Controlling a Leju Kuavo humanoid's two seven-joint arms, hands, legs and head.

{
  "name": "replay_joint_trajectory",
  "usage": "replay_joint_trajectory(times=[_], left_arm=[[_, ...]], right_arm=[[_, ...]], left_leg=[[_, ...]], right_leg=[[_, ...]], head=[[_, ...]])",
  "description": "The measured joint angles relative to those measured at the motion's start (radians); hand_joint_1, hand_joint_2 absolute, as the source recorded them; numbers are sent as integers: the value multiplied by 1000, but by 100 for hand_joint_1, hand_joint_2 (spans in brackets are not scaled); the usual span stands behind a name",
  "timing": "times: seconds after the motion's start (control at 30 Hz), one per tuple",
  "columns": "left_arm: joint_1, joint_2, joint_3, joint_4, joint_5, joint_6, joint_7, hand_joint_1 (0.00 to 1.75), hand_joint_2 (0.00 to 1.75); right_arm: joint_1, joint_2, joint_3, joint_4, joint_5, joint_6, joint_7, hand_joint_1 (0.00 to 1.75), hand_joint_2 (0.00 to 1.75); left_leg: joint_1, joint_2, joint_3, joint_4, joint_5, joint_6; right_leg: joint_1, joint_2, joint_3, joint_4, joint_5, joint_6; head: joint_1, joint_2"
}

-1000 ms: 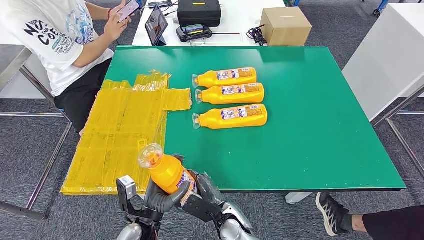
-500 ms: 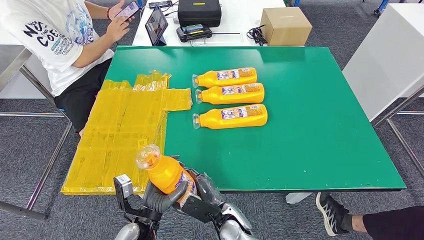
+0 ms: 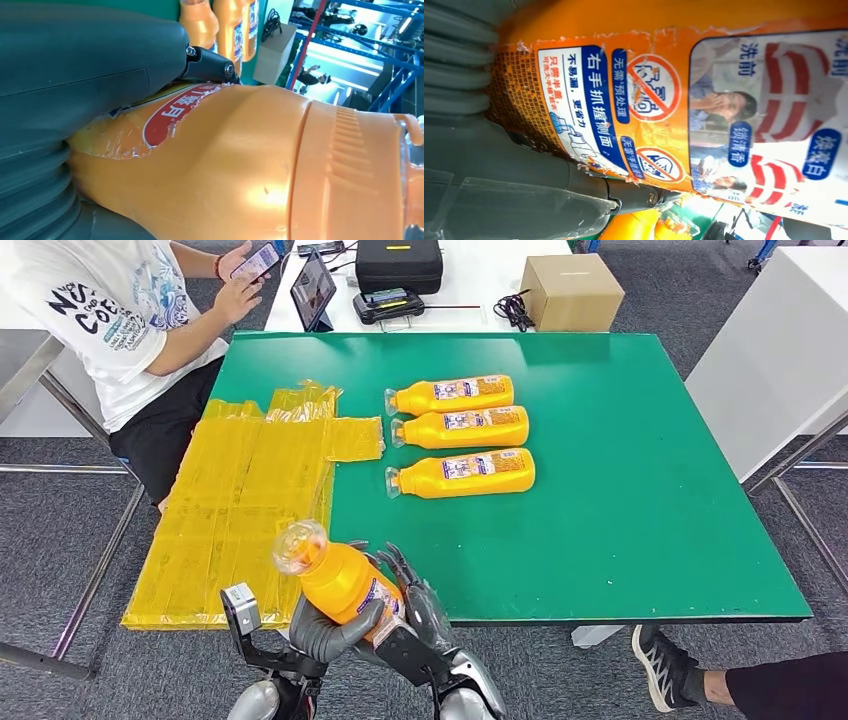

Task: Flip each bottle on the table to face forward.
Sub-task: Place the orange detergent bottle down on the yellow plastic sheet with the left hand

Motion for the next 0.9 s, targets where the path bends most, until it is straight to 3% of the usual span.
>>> replay_joint_trajectory(times=[0.2,0.5,0.9], left_arm=[[-2,-1,-9,-6,-1,50,-12,175,175],[-40,-3,9,4,-236,320,-105,175,175],[-106,-9,90,57,-289,443,-149,175,175]], right_arm=[[23,0,-2,-36,-31,-31,-29,0,0],[86,-13,-8,-299,-121,-15,-79,0,0],[120,-26,0,-483,-153,25,-94,0,0]], left_leg=[[0,0,0,0,0,0],[0,0,-1,0,0,0],[0,0,-1,0,0,0]], right_leg=[[0,0,0,0,0,0],[0,0,0,0,0,0],[0,0,0,0,0,0]], head=[[0,0],[0,0],[0,0]])
